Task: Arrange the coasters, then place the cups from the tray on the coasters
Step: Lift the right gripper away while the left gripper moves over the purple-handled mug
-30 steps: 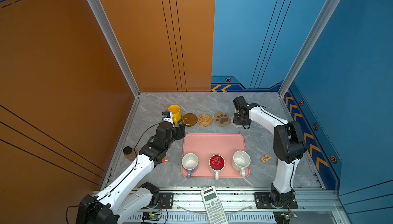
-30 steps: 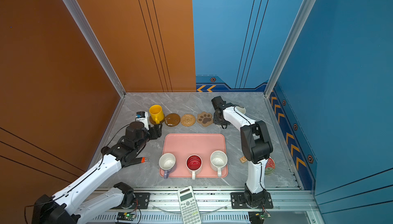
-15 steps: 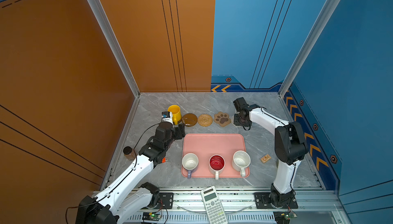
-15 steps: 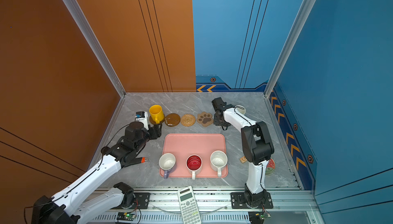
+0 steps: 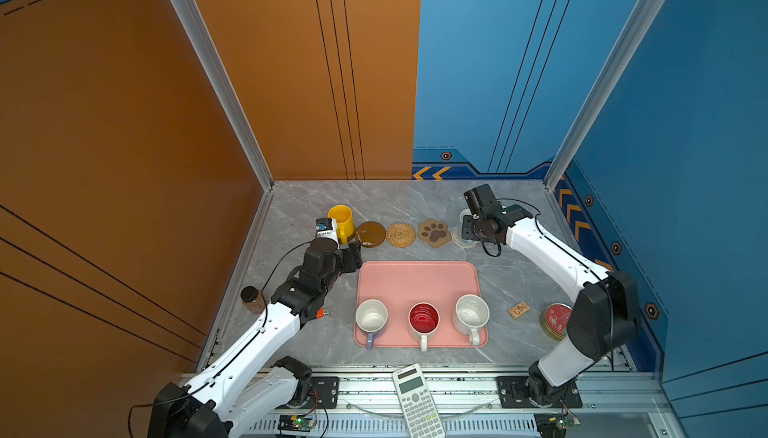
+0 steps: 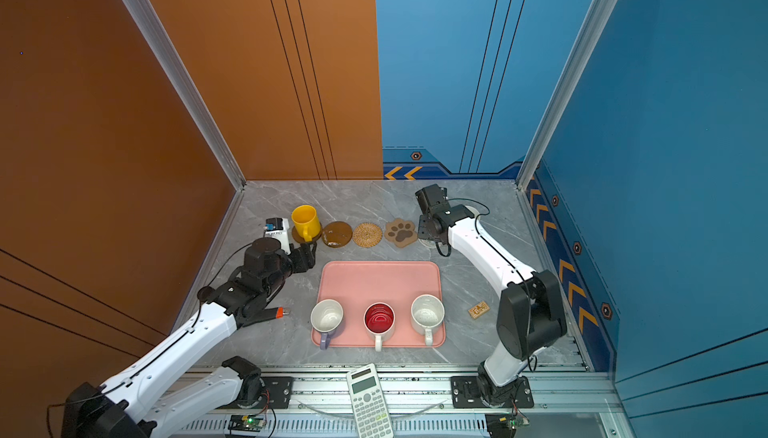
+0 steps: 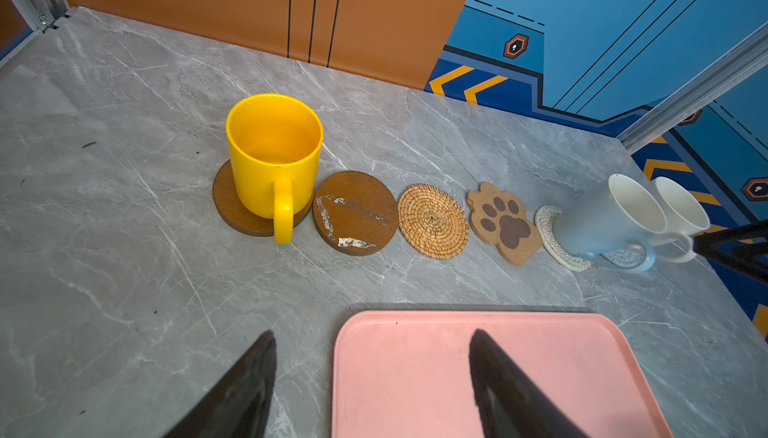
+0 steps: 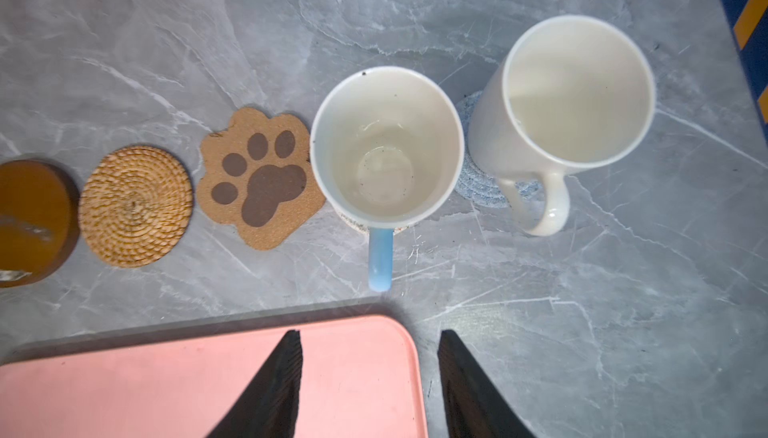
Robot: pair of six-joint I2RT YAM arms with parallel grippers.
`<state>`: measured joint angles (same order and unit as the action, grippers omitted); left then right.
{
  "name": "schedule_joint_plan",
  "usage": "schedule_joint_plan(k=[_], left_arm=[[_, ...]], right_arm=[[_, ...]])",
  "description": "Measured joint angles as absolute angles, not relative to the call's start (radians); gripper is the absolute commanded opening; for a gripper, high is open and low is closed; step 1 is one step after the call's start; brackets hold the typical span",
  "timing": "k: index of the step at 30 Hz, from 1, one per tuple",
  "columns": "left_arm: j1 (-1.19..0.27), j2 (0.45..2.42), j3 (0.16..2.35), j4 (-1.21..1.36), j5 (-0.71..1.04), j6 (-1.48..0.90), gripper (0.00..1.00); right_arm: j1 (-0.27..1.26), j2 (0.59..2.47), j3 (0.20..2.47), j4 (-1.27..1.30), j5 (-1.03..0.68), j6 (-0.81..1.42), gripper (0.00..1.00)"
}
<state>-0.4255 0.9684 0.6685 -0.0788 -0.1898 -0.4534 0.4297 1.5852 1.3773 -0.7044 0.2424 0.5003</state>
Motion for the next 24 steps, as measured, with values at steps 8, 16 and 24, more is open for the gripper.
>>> schedule_joint_plan(k=[8, 16, 24], left_arm=[[-0.487, 0.971, 0.726, -0.203, -0.171, -0.414, 0.74], [-0.786, 0.955, 0.85, -0.472, -0.225, -0.387, 0.72], [-1.056, 0.903, 0.866, -0.737, -0.391, -0.522, 0.66]], right_arm=[[0.54, 1.244, 1.253, -0.574, 0.275, 0.612, 0.55], [0.641, 1.165, 1.164, -0.426, 0.345, 0.664, 0.58], [0.64, 1.165, 1.094, -0.427, 0.407, 0.678, 0.59]])
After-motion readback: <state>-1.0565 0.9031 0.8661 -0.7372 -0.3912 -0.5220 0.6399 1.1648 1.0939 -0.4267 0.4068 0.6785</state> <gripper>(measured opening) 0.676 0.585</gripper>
